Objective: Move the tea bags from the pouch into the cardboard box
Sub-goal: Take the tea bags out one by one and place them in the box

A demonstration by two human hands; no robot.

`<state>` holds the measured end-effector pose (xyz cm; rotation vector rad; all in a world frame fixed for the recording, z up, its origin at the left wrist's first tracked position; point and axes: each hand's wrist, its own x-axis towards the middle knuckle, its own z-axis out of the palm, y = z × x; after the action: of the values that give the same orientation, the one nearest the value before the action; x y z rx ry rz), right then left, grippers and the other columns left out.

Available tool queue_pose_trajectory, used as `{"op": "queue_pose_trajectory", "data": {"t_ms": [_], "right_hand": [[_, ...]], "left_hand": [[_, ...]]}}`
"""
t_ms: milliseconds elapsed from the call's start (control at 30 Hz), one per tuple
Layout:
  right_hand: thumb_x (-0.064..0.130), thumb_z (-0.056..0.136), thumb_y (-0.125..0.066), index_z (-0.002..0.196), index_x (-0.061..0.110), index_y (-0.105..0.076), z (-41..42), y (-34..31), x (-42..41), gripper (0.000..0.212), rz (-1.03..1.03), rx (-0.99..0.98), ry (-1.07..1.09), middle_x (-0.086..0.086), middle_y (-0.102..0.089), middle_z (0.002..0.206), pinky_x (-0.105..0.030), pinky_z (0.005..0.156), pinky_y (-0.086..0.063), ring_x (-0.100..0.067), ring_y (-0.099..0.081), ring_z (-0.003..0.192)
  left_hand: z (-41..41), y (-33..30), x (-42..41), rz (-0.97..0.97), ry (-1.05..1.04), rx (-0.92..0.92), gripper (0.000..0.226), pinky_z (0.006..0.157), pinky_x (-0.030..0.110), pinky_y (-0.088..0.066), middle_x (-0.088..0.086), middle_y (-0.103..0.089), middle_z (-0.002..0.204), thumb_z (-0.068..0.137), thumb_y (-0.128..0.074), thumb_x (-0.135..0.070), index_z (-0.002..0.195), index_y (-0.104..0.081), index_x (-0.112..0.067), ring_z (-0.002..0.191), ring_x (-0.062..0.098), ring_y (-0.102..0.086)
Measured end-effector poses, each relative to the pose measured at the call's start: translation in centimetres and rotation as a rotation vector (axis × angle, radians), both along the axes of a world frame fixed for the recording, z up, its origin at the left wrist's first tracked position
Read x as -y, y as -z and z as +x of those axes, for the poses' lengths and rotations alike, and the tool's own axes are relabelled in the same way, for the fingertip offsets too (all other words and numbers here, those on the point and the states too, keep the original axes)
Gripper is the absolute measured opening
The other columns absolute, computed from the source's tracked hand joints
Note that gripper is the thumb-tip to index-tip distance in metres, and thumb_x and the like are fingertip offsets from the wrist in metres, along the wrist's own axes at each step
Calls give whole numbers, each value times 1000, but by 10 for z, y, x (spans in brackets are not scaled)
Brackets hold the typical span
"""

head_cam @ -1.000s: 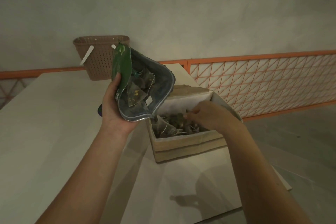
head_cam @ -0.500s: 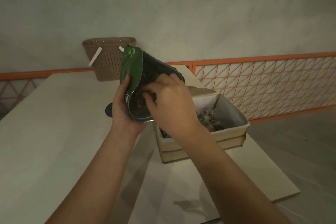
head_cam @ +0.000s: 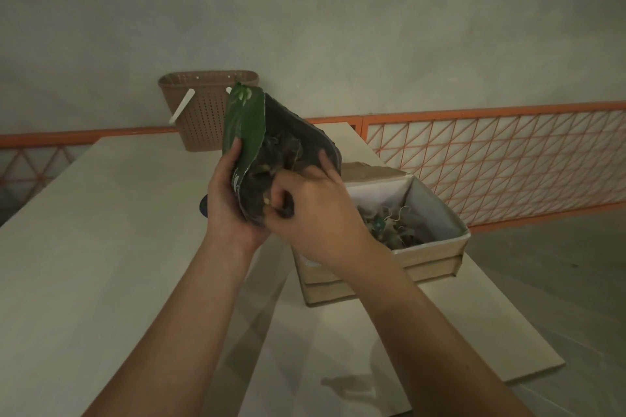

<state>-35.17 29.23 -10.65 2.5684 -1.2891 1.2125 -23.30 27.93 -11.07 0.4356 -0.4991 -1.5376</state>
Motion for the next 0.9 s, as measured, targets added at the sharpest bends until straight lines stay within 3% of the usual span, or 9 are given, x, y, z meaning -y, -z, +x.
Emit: {"op": "queue_pose_trajectory", "data": {"t_ms": [133, 233, 300, 433, 533, 600, 667, 800, 900], "right_hand": [[3, 77, -69, 76, 13, -57, -19, 0, -1, 16, -57, 156, -134, 7, -56, 69, -30, 120, -22, -8, -52, 68], [0, 83, -68, 83, 15, -56, -37, -6, -7, 19, -18, 340, -186, 10, -56, 82, -11, 93, -41, -2, -53, 78], [3, 86, -69, 88, 18, -54, -47, -12, -13, 21, -2, 502, -149, 8, -59, 86, -11, 77, -46, -4, -57, 82], [8, 84, -74, 101, 25, -53, -70, -19, -10, 32, 49, 788, -62, 3, -63, 88, -19, 70, -48, -8, -61, 80], [20, 83, -76, 98, 31, -60, -86, -15, 2, 24, 114, 737, 84, 6, -66, 89, -26, 69, -47, -13, -60, 84], [20, 83, -76, 92, 28, -63, -94, -11, 11, 18, 192, 706, 106, 11, -66, 84, -18, 65, -46, -2, -59, 77], [14, 83, -76, 91, 22, -62, -98, -5, 16, 17, 278, 736, 66, 7, -68, 85, -10, 61, -46, 4, -62, 71], [11, 87, -70, 95, 26, -58, -100, 8, 25, 21, 360, 724, 64, 0, -70, 96, -26, 73, -56, -16, -68, 89], [10, 91, -65, 98, 28, -59, -102, 13, 27, 21, 365, 663, 48, 6, -67, 98, -28, 70, -55, -15, -65, 88]], "left_hand": [[-1, -1, 0, 7, 60, -17, 61, 95, 44, -57, 16, -60, 142, 95, -51, -48, 144, -55, -12, 127, 30, -60], [-2, 0, 0, -10, 98, -28, 60, 92, 47, -58, 14, -58, 144, 95, -51, -49, 144, -56, -16, 122, 32, -63], [-1, 2, 1, -17, 101, -42, 56, 91, 49, -57, 13, -59, 144, 97, -51, -48, 144, -57, -19, 119, 34, -64], [3, 4, 3, -6, 95, -91, 50, 98, 50, -54, 7, -61, 142, 99, -53, -47, 142, -58, -23, 126, 30, -61], [2, 2, 1, -17, 97, -87, 52, 93, 49, -57, 5, -60, 144, 98, -54, -47, 145, -56, -24, 129, 28, -59], [0, 0, 0, -24, 100, -82, 52, 87, 49, -58, 6, -64, 139, 99, -53, -48, 144, -57, -23, 117, 29, -67], [-1, 0, 1, -32, 103, -69, 53, 89, 49, -58, 6, -63, 140, 99, -51, -48, 145, -55, -24, 117, 29, -66], [-2, 2, 4, -38, 125, -38, 55, 102, 49, -52, 4, -55, 149, 100, -49, -49, 149, -50, -25, 135, 28, -54], [-4, 4, 4, -36, 137, -52, 55, 100, 49, -53, 5, -56, 148, 99, -51, -50, 148, -52, -25, 136, 28, -53]]}}
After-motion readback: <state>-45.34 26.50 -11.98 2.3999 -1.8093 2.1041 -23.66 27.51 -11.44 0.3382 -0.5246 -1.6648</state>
